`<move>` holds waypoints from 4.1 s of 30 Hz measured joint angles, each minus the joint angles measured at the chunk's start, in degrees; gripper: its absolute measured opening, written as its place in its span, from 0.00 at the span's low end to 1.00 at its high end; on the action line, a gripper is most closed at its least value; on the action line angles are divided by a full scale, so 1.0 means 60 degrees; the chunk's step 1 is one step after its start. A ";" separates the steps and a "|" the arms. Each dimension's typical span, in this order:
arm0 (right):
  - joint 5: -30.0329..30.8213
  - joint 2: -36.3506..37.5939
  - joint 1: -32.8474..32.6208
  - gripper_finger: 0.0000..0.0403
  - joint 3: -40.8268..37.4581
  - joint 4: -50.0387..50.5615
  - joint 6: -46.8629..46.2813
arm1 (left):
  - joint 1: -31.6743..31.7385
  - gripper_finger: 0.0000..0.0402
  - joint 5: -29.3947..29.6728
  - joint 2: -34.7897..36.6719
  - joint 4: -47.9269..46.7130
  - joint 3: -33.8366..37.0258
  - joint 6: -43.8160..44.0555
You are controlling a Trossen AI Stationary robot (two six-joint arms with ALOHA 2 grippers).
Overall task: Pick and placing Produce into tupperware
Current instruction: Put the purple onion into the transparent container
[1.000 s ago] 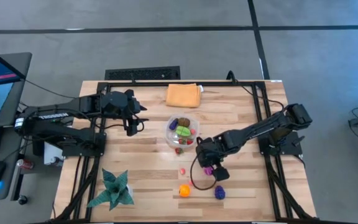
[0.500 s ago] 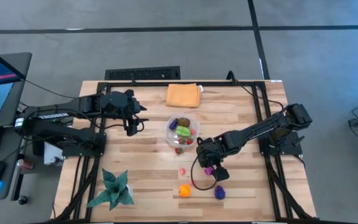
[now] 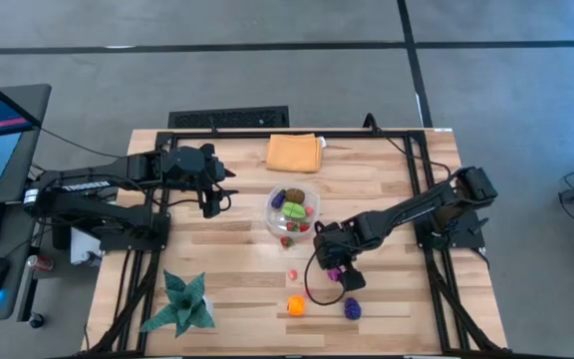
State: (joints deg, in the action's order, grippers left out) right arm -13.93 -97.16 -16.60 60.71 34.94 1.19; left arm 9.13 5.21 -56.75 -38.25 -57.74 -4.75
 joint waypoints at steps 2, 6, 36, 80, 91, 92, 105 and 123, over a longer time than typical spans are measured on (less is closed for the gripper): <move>-0.0173 -0.0184 0.0000 0.84 -0.0024 0.0128 -0.0124 | 0.0004 0.52 0.0000 0.0000 0.0002 0.0000 0.0004; -0.0585 -0.0585 -0.0007 0.84 -0.0007 0.0036 -0.0462 | 0.0002 0.52 0.0000 0.0002 -0.0024 -0.0002 0.0004; -0.0404 -0.0889 -0.0044 0.83 0.0044 0.0112 -0.1057 | 0.0002 0.52 0.0000 0.0004 -0.0085 -0.0004 0.0135; 0.0085 -0.0885 -0.0044 0.77 -0.0022 0.0426 -0.1567 | 0.0000 0.52 0.0000 0.0004 -0.0144 -0.0004 0.0138; 0.0084 -0.0885 -0.0044 0.74 -0.0022 0.0430 -0.1569 | 0.0000 0.52 0.0000 0.0004 -0.0147 -0.0004 0.0138; 0.0082 -0.0885 -0.0044 0.73 -0.0022 0.0430 -0.1571 | 0.0001 0.52 0.0000 0.0004 -0.0147 -0.0004 0.0138; 0.0082 -0.0878 -0.0034 0.73 -0.0022 0.0530 -0.1585 | 0.0000 0.52 0.0025 0.0004 -0.0147 -0.0004 0.0127; 0.0096 0.0459 0.0899 0.72 -0.0014 0.0760 -0.1644 | 0.0004 0.52 0.0036 0.0004 -0.0147 -0.0004 0.0073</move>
State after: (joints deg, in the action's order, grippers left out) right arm -13.35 -94.41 -11.21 60.62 39.50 -8.67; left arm 9.15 5.43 -56.73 -39.13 -57.76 -4.32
